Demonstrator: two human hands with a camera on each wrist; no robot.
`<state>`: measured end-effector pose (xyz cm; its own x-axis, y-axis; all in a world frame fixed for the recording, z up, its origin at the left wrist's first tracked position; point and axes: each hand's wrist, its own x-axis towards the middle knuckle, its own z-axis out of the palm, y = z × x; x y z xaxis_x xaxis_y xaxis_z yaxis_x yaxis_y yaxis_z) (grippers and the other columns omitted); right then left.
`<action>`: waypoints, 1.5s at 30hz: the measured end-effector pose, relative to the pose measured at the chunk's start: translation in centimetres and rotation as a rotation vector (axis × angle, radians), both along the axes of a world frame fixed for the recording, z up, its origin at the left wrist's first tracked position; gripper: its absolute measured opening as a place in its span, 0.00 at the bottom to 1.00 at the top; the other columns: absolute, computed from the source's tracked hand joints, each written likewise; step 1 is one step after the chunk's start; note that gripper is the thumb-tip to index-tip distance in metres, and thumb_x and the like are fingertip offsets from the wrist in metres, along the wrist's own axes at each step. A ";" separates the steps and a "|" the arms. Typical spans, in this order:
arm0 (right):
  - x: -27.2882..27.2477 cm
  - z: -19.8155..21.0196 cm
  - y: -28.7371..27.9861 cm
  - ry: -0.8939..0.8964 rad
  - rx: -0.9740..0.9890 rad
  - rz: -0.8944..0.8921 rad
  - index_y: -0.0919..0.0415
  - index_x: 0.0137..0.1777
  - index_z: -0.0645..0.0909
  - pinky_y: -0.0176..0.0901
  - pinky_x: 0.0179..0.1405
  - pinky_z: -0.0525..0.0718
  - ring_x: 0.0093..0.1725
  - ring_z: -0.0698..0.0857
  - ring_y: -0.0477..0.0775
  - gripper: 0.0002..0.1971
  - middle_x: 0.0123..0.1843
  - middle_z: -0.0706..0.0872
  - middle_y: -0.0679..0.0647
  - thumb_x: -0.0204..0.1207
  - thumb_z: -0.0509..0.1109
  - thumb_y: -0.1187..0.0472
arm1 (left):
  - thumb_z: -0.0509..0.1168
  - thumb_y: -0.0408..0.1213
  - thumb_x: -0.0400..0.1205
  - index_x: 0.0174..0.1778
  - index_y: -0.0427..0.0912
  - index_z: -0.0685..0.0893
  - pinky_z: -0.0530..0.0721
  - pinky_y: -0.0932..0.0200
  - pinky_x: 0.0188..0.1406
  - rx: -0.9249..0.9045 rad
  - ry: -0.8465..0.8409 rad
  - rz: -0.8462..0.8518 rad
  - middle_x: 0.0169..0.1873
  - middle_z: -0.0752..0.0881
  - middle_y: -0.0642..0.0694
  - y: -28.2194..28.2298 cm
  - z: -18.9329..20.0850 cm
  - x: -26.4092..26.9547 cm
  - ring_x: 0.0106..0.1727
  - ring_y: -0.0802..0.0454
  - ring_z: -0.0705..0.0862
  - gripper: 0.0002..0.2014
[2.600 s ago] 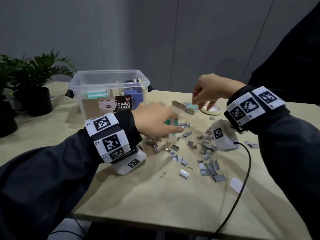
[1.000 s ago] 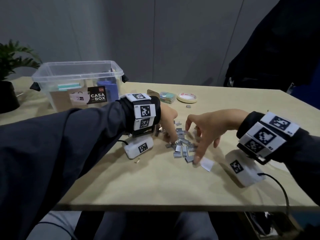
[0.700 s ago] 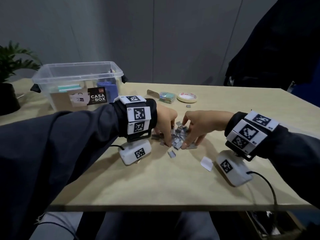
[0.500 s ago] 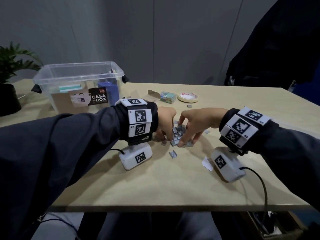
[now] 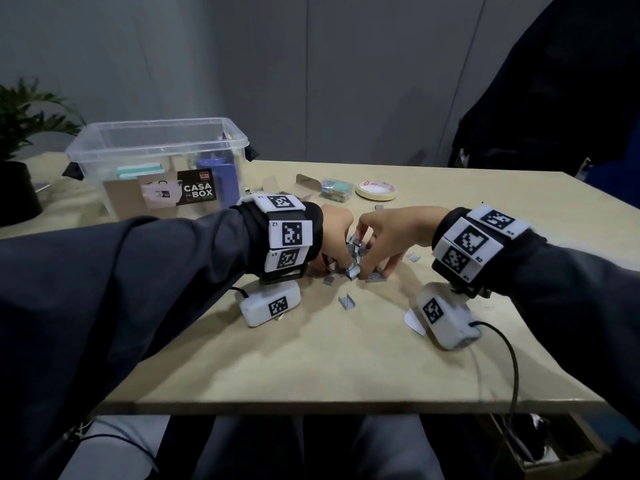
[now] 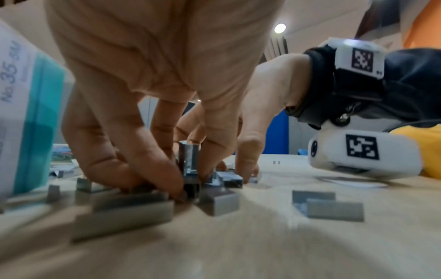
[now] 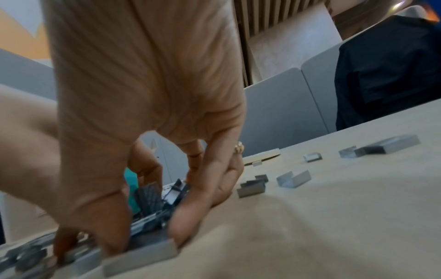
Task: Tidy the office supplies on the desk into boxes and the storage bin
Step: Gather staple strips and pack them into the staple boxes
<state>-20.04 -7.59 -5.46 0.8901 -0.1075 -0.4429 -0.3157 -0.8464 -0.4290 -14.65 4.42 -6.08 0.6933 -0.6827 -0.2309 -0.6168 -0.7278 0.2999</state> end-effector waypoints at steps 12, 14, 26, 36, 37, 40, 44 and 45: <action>-0.4 -0.1 1.2 0.003 0.028 0.019 0.62 0.65 0.78 0.47 0.54 0.90 0.46 0.90 0.54 0.30 0.53 0.85 0.57 0.65 0.85 0.62 | 0.78 0.36 0.71 0.40 0.39 0.86 0.83 0.61 0.26 0.027 0.049 0.017 0.26 0.86 0.48 0.2 -0.1 0.1 0.25 0.54 0.84 0.08; -0.2 -0.3 0.9 -0.012 0.011 -0.011 0.60 0.64 0.77 0.48 0.55 0.90 0.49 0.92 0.58 0.27 0.52 0.86 0.57 0.67 0.83 0.63 | 0.78 0.35 0.71 0.47 0.35 0.87 0.89 0.57 0.33 0.039 0.080 0.025 0.29 0.88 0.45 0.5 0.1 0.0 0.24 0.52 0.85 0.12; 0.0 -0.6 0.4 -0.117 -0.098 0.009 0.57 0.46 0.83 0.46 0.50 0.91 0.40 0.93 0.57 0.07 0.51 0.91 0.60 0.73 0.76 0.67 | 0.75 0.23 0.70 0.41 0.34 0.90 0.88 0.62 0.28 -0.158 0.099 0.029 0.30 0.87 0.44 1.4 0.4 0.1 0.26 0.52 0.86 0.06; 0.5 0.3 0.0 -0.075 -0.223 0.004 0.60 0.57 0.83 0.50 0.45 0.92 0.35 0.86 0.54 0.14 0.45 0.87 0.55 0.72 0.78 0.62 | 0.73 0.23 0.74 0.42 0.35 0.90 0.88 0.63 0.36 -0.538 0.144 0.047 0.35 0.90 0.42 4.3 7.7 2.8 0.35 0.52 0.90 0.05; 0.4 0.4 0.0 -0.059 -0.260 0.010 0.60 0.59 0.82 0.51 0.47 0.92 0.38 0.87 0.57 0.17 0.47 0.88 0.57 0.72 0.78 0.60 | 0.73 0.23 0.74 0.42 0.36 0.90 0.88 0.63 0.37 -0.541 0.136 0.055 0.37 0.90 0.41 4.7 8.2 3.3 0.36 0.52 0.90 0.05; 0.0 0.7 0.2 -0.007 -0.348 0.033 0.62 0.63 0.80 0.41 0.35 0.90 0.41 0.88 0.56 0.20 0.50 0.89 0.60 0.75 0.75 0.54 | 0.73 0.21 0.73 0.43 0.33 0.90 0.90 0.59 0.39 -0.441 0.092 0.075 0.36 0.90 0.40 5.3 8.0 4.5 0.37 0.49 0.90 0.06; -0.1 0.8 0.4 -0.013 -0.364 0.019 0.60 0.64 0.79 0.33 0.23 0.84 0.40 0.86 0.50 0.21 0.48 0.86 0.55 0.74 0.76 0.53 | 0.73 0.21 0.72 0.41 0.34 0.90 0.91 0.56 0.39 -0.333 -0.032 0.105 0.35 0.89 0.42 5.6 6.6 5.8 0.37 0.49 0.90 0.05; -0.1 0.8 0.4 -0.006 -0.369 0.021 0.61 0.63 0.80 0.37 0.28 0.88 0.44 0.88 0.53 0.22 0.51 0.86 0.56 0.72 0.78 0.53 | 0.73 0.21 0.72 0.41 0.33 0.90 0.91 0.55 0.39 -0.327 -0.042 0.105 0.35 0.89 0.42 5.6 6.4 6.1 0.39 0.48 0.91 0.05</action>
